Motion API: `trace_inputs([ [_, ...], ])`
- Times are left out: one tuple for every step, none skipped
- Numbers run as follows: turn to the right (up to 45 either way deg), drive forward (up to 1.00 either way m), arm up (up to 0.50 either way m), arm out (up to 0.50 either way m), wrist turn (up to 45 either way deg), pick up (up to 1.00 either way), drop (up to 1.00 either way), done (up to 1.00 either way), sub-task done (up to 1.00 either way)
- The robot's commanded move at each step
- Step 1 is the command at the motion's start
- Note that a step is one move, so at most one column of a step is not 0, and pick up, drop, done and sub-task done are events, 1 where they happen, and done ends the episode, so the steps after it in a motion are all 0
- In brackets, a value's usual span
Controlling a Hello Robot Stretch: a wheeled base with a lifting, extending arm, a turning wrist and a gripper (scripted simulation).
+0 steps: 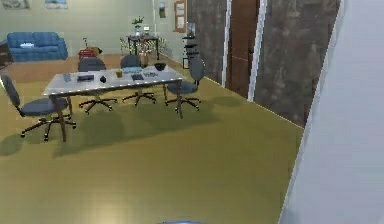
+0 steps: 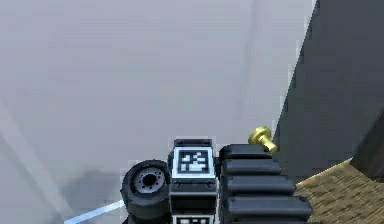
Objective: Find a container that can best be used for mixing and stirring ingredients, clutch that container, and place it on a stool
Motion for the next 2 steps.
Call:
trace_inputs([
  [-21.0,0.00,0.00,0.00,0.0,0.00,0.00,0.00,0.00],
  [0.0,0.05,0.00,0.00,0.0,0.00,0.00,0.00,0.00],
])
